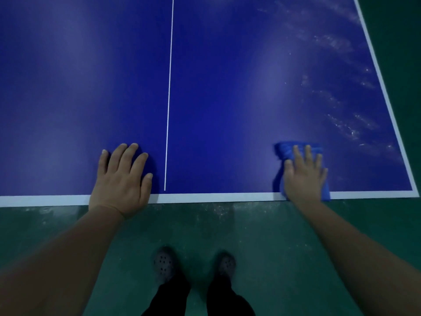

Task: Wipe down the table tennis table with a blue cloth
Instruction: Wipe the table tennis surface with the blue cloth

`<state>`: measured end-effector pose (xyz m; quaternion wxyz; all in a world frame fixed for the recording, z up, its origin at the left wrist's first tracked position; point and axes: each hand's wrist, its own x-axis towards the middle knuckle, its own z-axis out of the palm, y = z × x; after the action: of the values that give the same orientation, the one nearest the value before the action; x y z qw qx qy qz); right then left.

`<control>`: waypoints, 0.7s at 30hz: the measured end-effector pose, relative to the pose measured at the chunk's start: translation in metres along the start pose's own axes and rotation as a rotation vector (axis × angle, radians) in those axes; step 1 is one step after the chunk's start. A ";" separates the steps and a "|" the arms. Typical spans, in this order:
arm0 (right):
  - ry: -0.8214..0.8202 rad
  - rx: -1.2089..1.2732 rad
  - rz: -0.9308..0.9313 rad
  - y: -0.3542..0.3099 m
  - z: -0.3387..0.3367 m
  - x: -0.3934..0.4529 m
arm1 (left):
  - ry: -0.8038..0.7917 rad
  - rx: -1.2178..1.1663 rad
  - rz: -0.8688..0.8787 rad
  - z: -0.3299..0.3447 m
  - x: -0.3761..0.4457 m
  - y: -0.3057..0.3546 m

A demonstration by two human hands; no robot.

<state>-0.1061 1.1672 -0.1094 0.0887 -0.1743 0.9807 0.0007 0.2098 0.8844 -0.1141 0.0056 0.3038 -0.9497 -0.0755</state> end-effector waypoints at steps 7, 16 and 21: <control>0.086 0.045 -0.222 -0.105 0.016 -0.027 | 0.028 0.006 -0.069 -0.005 0.000 0.012; 0.063 0.008 -0.022 0.066 -0.006 0.040 | 0.080 -0.147 -0.058 0.000 0.000 0.115; 0.062 0.125 0.345 0.098 -0.017 0.057 | 0.048 -0.184 -0.027 0.019 0.029 0.202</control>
<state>-0.1949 1.2388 -0.1051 0.0675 0.0025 0.9964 -0.0505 0.0691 1.0323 -0.1038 0.0553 0.3166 -0.9341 -0.1552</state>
